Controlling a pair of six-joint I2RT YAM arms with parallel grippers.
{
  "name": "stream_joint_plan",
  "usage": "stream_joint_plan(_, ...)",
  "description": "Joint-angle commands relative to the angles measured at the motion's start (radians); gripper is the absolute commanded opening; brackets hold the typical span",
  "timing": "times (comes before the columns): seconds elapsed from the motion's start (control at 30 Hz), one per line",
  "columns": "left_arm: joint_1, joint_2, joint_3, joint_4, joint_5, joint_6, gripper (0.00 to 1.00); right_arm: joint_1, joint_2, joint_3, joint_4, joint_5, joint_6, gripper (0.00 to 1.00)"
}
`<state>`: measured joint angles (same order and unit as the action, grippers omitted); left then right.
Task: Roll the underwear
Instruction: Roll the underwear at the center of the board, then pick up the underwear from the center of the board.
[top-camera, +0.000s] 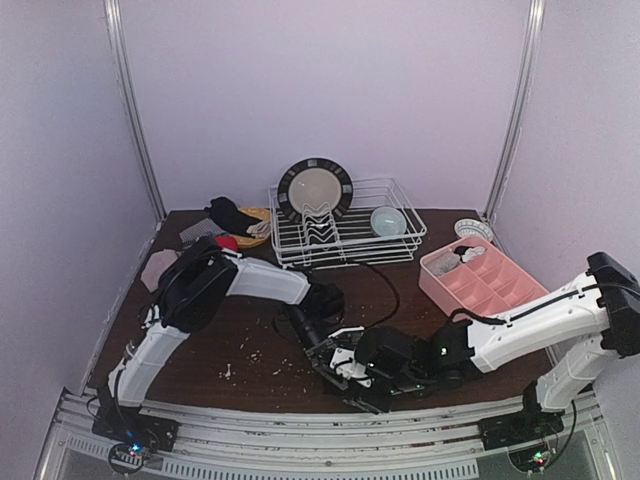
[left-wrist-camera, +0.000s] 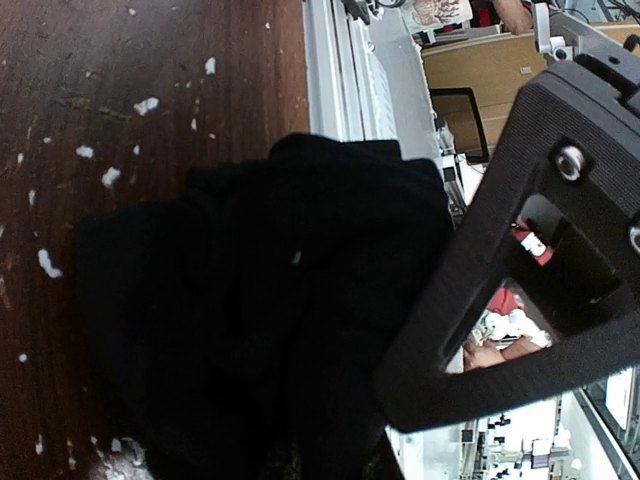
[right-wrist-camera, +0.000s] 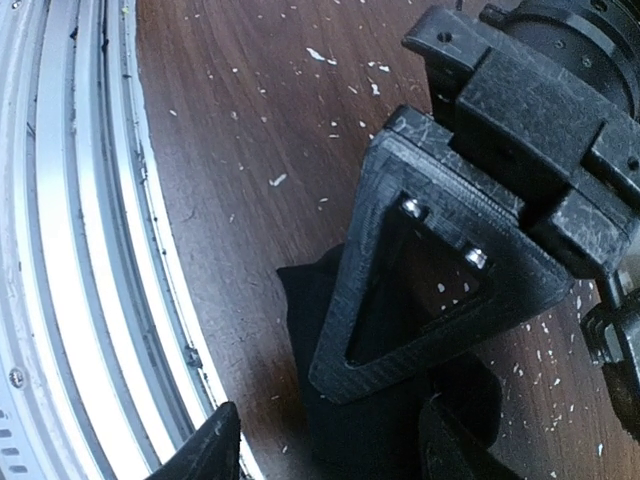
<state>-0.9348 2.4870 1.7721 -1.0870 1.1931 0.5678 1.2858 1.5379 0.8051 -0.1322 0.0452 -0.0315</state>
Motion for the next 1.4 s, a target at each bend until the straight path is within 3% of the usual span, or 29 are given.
stream_joint_plan(0.0,0.007,0.114,-0.011,-0.064,-0.236,0.027,0.00,-0.022,0.039,0.006,-0.112,0.042,-0.010,0.60)
stream_joint_plan(0.3,0.024,0.168,0.069,-0.162,-0.245,0.074,0.00,-0.036,0.124,0.026,-0.159,0.061,-0.001,0.68)
stream_joint_plan(0.53,0.026,0.171,0.082,-0.171,-0.241,0.079,0.01,-0.036,0.173,0.026,-0.162,0.019,0.008,0.60)
stream_joint_plan(0.83,0.027,0.130,0.081,-0.171,-0.238,0.062,0.06,-0.037,0.233,0.028,-0.179,-0.065,0.067,0.10)
stream_joint_plan(0.97,0.029,0.055,0.070,-0.157,-0.252,0.040,0.12,-0.035,0.212,0.003,-0.176,-0.089,0.123,0.00)
stream_joint_plan(1.03,0.031,0.010,0.062,-0.149,-0.263,0.031,0.32,-0.033,0.191,-0.018,-0.163,-0.098,0.152,0.00)
stream_joint_plan(1.07,0.034,-0.016,0.055,-0.141,-0.265,0.025,0.53,-0.033,0.180,-0.028,-0.158,-0.101,0.165,0.00)
stream_joint_plan(1.1,0.037,-0.038,0.050,-0.136,-0.270,0.020,0.88,-0.031,0.170,-0.035,-0.153,-0.103,0.173,0.00)
stream_joint_plan(1.13,0.039,-0.065,0.048,-0.132,-0.281,0.010,0.97,-0.030,0.162,-0.040,-0.151,-0.103,0.180,0.00)
stream_joint_plan(1.37,0.089,-0.194,-0.031,-0.059,-0.335,-0.061,0.98,-0.025,0.076,-0.070,-0.154,-0.096,0.215,0.00)
